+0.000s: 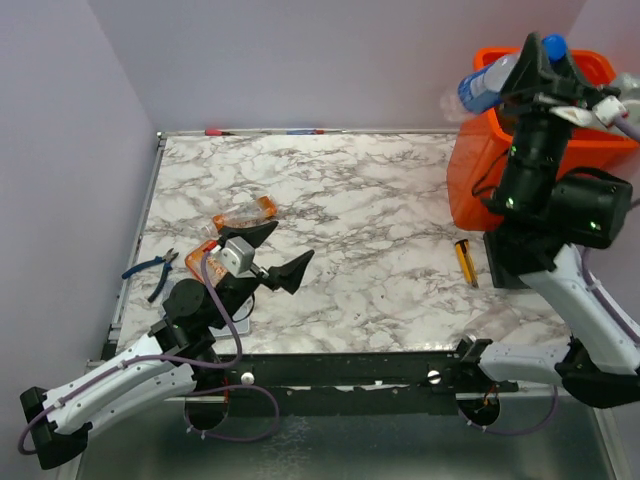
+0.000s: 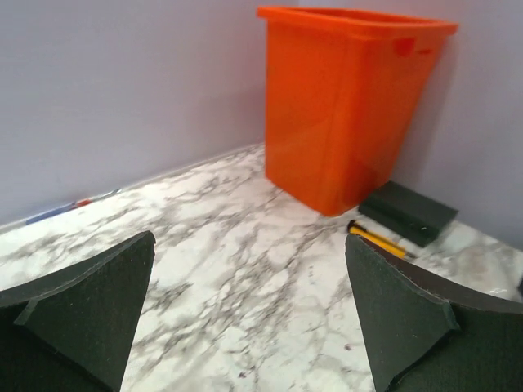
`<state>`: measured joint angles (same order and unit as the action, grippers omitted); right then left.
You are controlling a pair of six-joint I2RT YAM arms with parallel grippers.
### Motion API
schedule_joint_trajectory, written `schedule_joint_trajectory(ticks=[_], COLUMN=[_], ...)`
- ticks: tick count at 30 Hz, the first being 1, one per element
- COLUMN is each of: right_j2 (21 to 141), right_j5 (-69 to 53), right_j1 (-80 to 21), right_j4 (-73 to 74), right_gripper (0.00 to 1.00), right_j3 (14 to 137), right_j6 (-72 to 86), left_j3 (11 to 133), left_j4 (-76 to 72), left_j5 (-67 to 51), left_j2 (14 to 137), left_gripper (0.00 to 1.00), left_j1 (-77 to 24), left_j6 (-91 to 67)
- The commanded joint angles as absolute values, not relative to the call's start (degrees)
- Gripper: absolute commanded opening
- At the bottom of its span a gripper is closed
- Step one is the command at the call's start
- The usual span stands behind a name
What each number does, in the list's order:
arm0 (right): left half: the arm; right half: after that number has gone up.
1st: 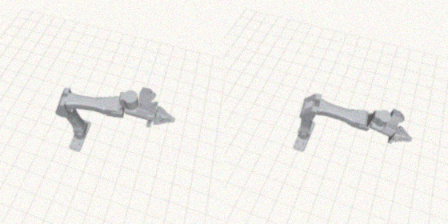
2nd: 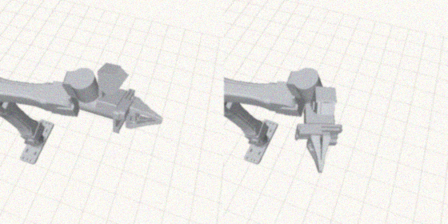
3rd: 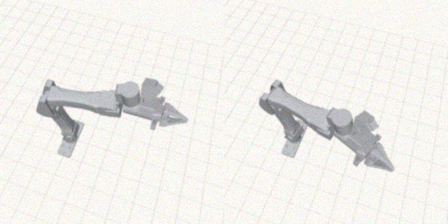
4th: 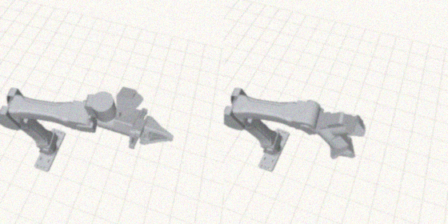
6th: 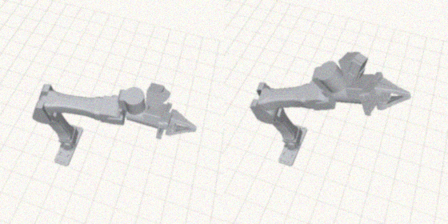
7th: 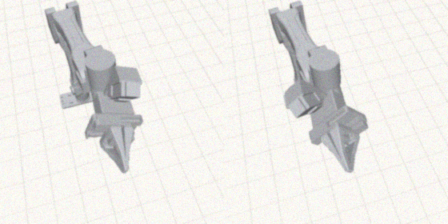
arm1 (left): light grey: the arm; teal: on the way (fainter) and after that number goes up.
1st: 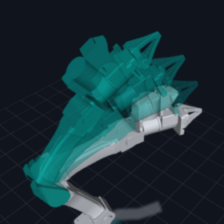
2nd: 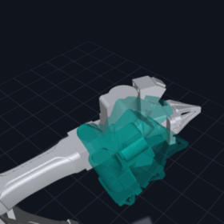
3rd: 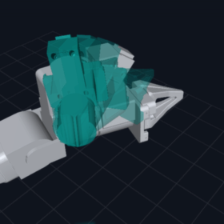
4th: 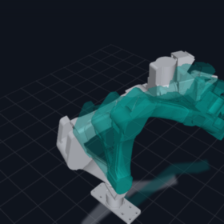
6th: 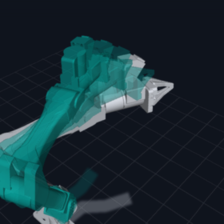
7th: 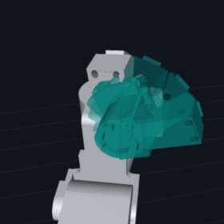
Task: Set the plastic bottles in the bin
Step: Place the plastic bottle in the trash bin.
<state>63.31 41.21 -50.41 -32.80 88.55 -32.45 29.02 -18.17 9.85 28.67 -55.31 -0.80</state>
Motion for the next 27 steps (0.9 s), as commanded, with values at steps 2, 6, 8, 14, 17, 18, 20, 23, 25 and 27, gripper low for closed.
schedule_joint_trajectory(ticks=[2, 6, 8, 14, 17, 18, 20, 23, 25, 27], right_j2=[77.8, 85.1, 89.6, 92.7, 95.9, 96.9, 99.5, 104.1, 106.7, 108.4], right_j5=[49.8, 50.4, 52.8, 38.8, 27.0, 23.8, 18.8, 13.4, 10.6, 8.8], right_j1=[-32.9, -16.1, -12.0, 0.2, 3.9, 4.3, 4.8, 5.2, 5.2, 5.3], right_j4=[-45.3, -27.4, -26.6, -15.6, -11.4, -11.7, -12.0, -9.0, -7.2, -4.6], right_gripper=[0.0, 0.0, 0.0, 0.0, 0.0, 0.0, 0.0, 0.0, 0.0, 0.0], right_j3=[101.4, 109.9, 112.0, 106.0, 106.2, 105.8, 106.3, 109.1, 109.4, 109.6], right_j6=[-41.0, -19.3, -18.1, 5.7, 10.7, 10.6, 10.3, 10.3, 10.6, 11.0], left_j3=[24.9, 23.9, 23.7, 22.8, 22.6, 22.7, 22.8, 22.8, 22.9, 23.0], left_j4=[-20.6, -20.5, -20.0, -18.5, -18.2, -18.2, -18.1, -18.2, -18.2, -18.2], left_j5=[21.0, 22.5, 23.4, 29.1, 28.7, 28.5, 28.1, 27.1, 26.7, 26.2], left_j2=[27.6, 28.0, 27.6, 25.8, 25.9, 26.2, 26.6, 27.2, 27.7, 28.2], left_gripper=[0.99, 0.99, 0.99, 0.99, 0.99, 0.99, 0.99, 0.99, 0.99, 0.99], left_j1=[-55.4, -55.4, -55.4, -55.4, -55.4, -55.3, -55.4, -55.4, -55.4, -55.3], left_j6=[2.9, 1.7, 2.3, 3.1, 3.5, 3.6, 3.6, 3.3, 2.9, 2.7])
